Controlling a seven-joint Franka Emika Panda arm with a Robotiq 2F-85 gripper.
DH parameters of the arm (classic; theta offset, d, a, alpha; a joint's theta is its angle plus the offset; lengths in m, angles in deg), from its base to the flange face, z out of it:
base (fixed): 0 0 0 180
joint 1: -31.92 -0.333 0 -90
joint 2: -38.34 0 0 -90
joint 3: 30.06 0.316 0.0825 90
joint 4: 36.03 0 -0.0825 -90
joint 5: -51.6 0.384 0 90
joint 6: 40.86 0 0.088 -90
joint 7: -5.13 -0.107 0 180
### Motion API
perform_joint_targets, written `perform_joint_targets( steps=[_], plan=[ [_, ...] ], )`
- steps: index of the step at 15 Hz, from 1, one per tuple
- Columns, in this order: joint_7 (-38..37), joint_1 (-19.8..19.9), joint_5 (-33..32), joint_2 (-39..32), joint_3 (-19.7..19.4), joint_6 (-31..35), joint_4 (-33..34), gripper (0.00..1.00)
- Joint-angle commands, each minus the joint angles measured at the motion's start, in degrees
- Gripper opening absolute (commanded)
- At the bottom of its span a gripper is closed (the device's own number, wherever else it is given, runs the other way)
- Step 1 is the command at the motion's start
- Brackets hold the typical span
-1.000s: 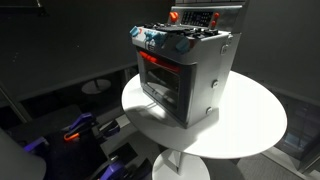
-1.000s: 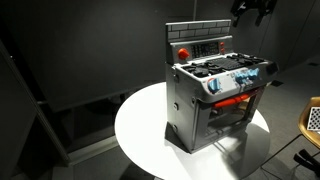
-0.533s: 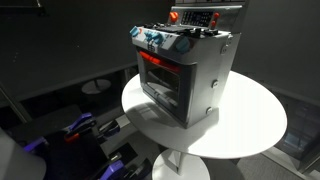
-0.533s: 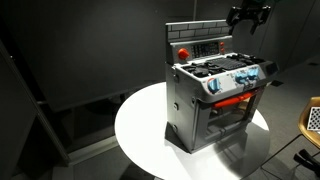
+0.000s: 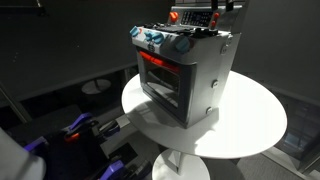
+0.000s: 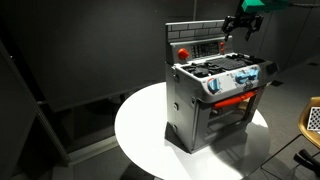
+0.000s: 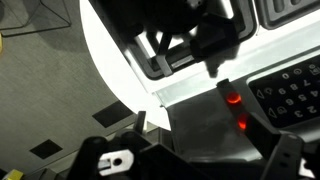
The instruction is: Press the upper button on the stove to the right
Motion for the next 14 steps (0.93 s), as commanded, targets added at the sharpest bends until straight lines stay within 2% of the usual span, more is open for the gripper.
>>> perform_joint_targets(
  steps=[1, 14],
  plan=[
    [-1.47, -1.35, -0.29, -2.15, -1.20, -0.30, 3.04, 1.00],
    [-1.82, -2.29, 0.30, -4.91, -2.43, -1.20, 5.49, 1.00]
  ],
)
